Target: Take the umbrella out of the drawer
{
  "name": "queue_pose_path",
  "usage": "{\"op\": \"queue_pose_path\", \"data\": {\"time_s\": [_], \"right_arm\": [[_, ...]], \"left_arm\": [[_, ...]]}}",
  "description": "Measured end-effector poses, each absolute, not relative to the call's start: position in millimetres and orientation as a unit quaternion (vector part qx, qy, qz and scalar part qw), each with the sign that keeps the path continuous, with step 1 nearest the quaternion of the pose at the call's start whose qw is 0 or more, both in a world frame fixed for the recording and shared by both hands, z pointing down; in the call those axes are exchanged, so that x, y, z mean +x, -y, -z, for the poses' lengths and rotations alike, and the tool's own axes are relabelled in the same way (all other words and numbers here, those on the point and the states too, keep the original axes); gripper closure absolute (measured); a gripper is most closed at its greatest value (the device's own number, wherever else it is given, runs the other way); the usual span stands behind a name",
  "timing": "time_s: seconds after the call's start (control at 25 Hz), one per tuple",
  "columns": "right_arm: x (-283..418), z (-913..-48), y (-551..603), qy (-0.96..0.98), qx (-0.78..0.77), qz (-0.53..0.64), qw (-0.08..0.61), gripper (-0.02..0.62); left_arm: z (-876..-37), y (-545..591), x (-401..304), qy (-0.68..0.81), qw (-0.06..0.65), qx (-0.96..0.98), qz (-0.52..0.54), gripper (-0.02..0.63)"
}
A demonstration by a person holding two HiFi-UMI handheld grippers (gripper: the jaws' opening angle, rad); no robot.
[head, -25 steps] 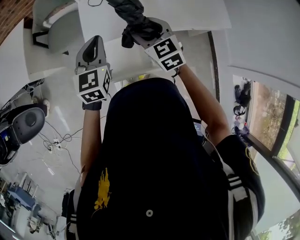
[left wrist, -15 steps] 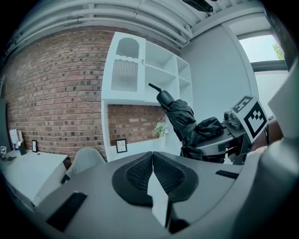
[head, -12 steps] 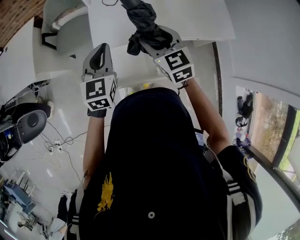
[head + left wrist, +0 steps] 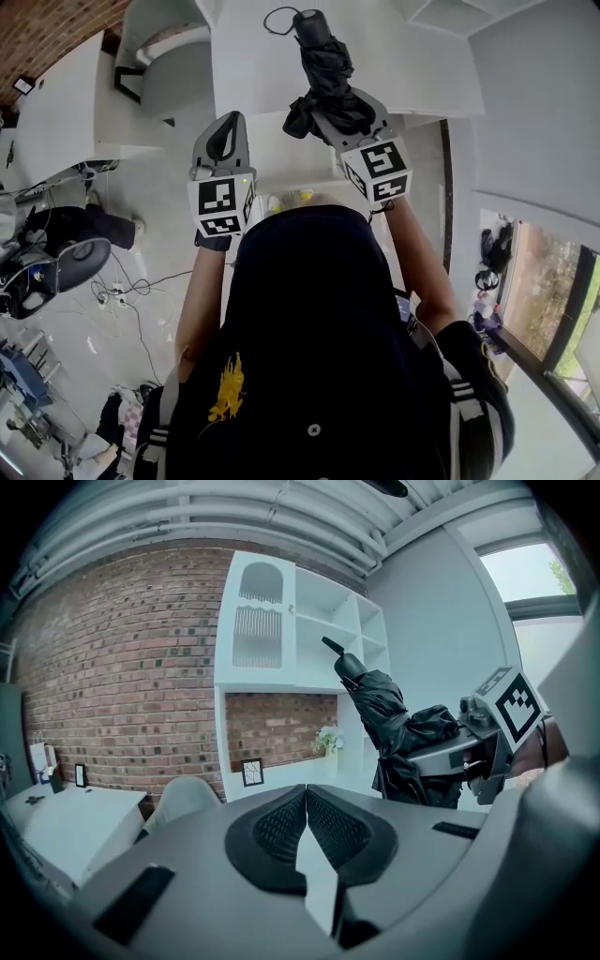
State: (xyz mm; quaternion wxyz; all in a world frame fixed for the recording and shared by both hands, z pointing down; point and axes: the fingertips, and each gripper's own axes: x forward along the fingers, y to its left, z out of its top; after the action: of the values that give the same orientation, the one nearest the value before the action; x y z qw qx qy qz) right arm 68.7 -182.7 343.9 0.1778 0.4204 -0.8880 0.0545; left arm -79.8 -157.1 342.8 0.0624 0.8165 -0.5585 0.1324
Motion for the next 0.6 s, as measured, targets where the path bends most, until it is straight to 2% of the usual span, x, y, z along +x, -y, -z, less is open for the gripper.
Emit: {"op": "queue_pose_path", "data": {"time_s": [0.6], "right_arm": [[64.1, -334.7, 177.4, 0.884, 0.435, -0.062, 0.158, 0.331]], "left_arm": [[-341.1, 159.0, -88.4, 0.551, 0.060, 0.822, -0.133, 0.586]]}}
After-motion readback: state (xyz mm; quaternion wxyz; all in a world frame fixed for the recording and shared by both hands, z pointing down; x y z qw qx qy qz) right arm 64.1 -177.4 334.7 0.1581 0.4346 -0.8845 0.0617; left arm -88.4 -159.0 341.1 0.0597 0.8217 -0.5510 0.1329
